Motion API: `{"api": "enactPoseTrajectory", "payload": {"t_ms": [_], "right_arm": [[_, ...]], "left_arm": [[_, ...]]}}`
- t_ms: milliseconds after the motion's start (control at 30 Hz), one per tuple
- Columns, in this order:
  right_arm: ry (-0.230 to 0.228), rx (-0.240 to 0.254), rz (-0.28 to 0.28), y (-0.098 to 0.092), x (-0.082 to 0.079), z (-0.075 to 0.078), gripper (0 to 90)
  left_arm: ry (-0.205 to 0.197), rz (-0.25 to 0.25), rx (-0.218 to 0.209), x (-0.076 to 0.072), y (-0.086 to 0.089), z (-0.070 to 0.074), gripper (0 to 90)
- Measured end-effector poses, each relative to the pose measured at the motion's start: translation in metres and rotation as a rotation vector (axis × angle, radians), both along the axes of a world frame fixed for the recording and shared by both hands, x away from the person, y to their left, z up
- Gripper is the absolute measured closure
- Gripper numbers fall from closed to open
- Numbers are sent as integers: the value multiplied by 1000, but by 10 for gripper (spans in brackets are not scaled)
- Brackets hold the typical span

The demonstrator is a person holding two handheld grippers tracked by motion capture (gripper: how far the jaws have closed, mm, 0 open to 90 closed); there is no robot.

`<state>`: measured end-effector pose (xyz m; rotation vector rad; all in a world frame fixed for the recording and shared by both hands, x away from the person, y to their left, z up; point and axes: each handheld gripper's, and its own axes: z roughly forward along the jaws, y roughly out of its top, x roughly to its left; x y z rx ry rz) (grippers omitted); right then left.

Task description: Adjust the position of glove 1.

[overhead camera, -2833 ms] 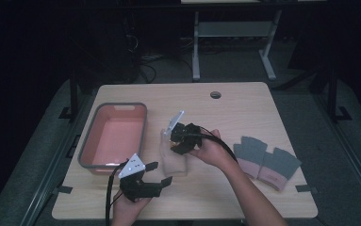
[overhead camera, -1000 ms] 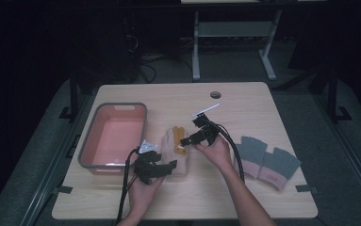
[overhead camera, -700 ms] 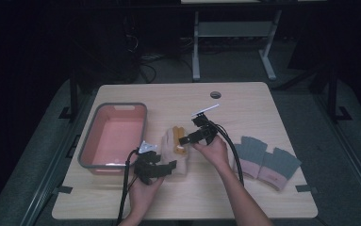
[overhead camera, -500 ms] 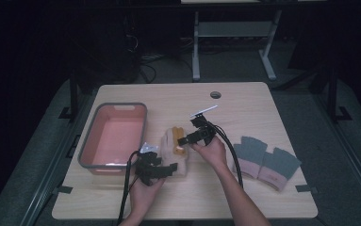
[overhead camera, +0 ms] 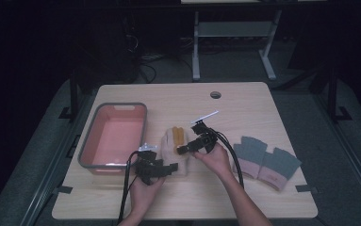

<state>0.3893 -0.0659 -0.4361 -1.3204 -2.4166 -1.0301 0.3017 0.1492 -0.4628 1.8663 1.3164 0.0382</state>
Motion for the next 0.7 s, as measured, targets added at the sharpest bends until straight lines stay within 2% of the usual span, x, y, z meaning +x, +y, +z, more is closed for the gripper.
{"api": "enactPoseTrajectory", "payload": {"t_ms": [200,300,400,633,667,700], "right_arm": [[29,5,10,1,-7,-10,294],[48,-12,6,2,-8,-14,297],[61,1,-1,2,-10,-20,309],[56,47,-43,1,-18,-24,399],[43,68,-62,0,-23,-27,454],[43,68,-62,0,-23,-27,454]], "left_arm": [[29,-2,-17,3,1,-2,324],[29,-9,-9,3,1,-2,330],[27,-18,-2,3,1,-2,341],[39,-26,-21,3,1,-3,395],[40,-29,-29,4,1,-3,402],[40,-29,-29,4,1,-3,407]]}}
